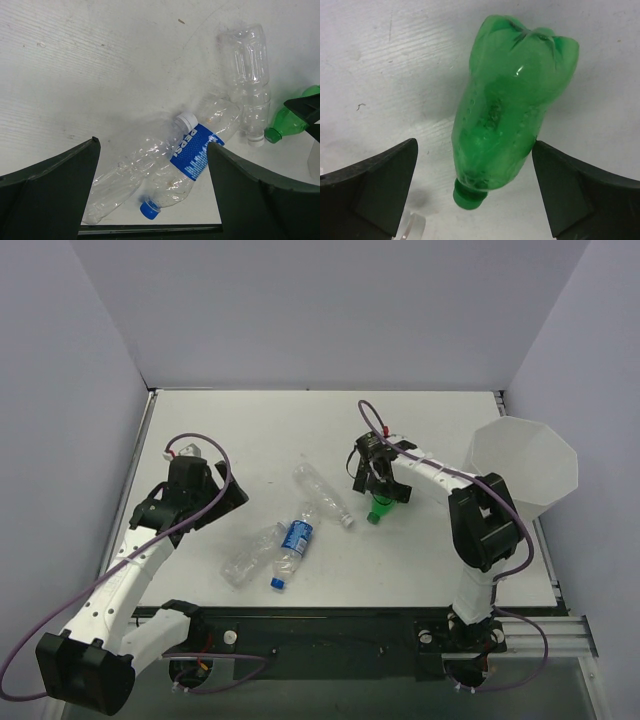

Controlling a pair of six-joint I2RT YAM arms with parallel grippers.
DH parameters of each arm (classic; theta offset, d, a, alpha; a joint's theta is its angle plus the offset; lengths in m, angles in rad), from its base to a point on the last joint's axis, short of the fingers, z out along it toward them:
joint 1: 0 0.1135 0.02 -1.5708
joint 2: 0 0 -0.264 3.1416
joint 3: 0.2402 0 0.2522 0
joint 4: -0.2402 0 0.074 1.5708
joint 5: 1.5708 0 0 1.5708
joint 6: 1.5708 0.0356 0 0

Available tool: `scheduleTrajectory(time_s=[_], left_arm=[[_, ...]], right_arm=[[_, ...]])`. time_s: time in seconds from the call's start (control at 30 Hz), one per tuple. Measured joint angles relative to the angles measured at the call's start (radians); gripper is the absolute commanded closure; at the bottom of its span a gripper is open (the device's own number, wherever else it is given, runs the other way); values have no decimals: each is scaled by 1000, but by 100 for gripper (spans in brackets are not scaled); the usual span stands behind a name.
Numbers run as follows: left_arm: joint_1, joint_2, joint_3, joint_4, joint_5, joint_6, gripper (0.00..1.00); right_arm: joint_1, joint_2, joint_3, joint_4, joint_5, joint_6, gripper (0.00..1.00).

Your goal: Put the plastic bottles in the bin

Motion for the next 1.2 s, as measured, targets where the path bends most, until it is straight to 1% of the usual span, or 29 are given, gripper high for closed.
scheduleTrajectory(time_s=[0.1,0.13,0.17,0.27,0.4,0.5,0.57,0.63,0.73,0.9,1.0,1.13,1.2], left_arm=[[0,0,0,-12,-19,8,2],[0,0,0,-16,-23,9,2],[0,0,0,-21,-28,13,2],[0,-2,0,-28,-39,17,1],[0,-2,2,-37,-47,20,1],[0,-2,8,-51,-58,24,1],[0,-2,15,-53,-65,25,1],[0,-2,21,-52,-68,27,1],[0,5,28,-51,-68,29,1],[-1,18,29,-50,-67,29,1],[-4,22,29,-49,-64,29,1],[-5,31,29,-49,-60,29,1],[-5,35,29,-49,-58,29,1]], right_arm=[[-14,33,-11,25,0,-1,28],[-15,40,-13,29,0,-4,31],[-17,46,-13,32,1,-5,40],[-21,54,-13,45,4,-7,50],[-19,49,-13,49,9,-14,72],[-11,4,-12,33,20,-30,73],[2,-54,16,-17,33,-46,73],[12,-109,101,-85,43,-74,73],[23,-204,237,-122,68,-123,73],[25,-428,431,-183,209,-217,71],[-25,-567,455,-204,295,-265,70],[-158,-704,428,-227,410,-315,69],[-229,-749,394,-236,433,-332,68]])
